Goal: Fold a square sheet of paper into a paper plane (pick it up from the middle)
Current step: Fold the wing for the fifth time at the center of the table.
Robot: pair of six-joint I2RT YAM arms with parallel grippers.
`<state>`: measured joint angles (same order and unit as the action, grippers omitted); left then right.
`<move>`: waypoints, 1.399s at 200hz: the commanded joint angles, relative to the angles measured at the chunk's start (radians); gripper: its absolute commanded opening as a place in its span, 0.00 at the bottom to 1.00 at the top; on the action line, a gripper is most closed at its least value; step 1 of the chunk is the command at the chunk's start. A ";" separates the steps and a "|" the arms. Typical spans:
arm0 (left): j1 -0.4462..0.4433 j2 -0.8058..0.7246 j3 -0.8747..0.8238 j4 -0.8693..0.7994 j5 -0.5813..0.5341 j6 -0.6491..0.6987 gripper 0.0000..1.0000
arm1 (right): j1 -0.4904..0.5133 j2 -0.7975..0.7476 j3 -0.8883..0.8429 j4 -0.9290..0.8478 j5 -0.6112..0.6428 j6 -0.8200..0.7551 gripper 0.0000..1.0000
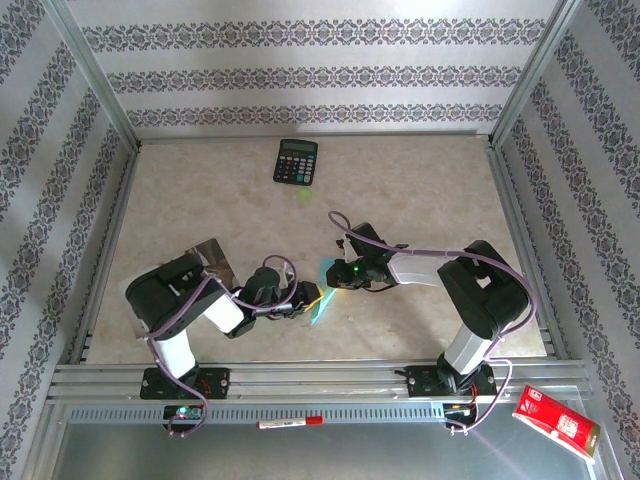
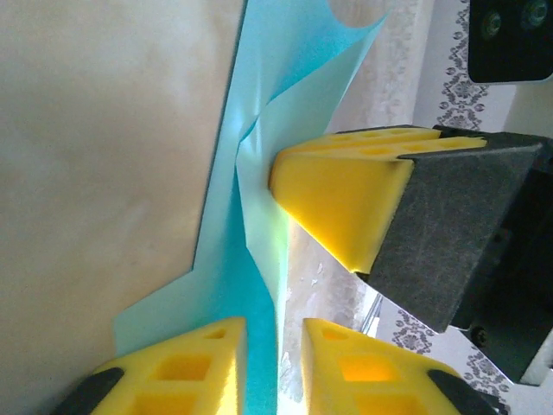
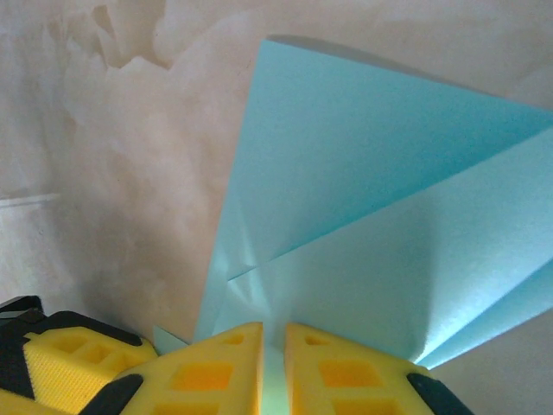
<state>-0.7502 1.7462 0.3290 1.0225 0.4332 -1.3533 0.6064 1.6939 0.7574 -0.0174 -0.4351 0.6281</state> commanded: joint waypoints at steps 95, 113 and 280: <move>-0.027 -0.327 0.162 -0.853 -0.066 0.380 0.50 | -0.004 0.041 -0.003 -0.018 0.026 -0.003 0.16; -0.032 -0.294 0.181 -0.834 -0.045 0.383 0.50 | -0.004 0.040 -0.004 -0.018 0.024 -0.003 0.16; -0.060 -0.233 0.281 -0.881 -0.026 0.500 0.46 | -0.004 0.029 -0.018 -0.013 0.032 0.004 0.16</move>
<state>-0.8043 1.5581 0.5751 0.2245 0.4442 -0.9203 0.6060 1.6993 0.7574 -0.0032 -0.4351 0.6289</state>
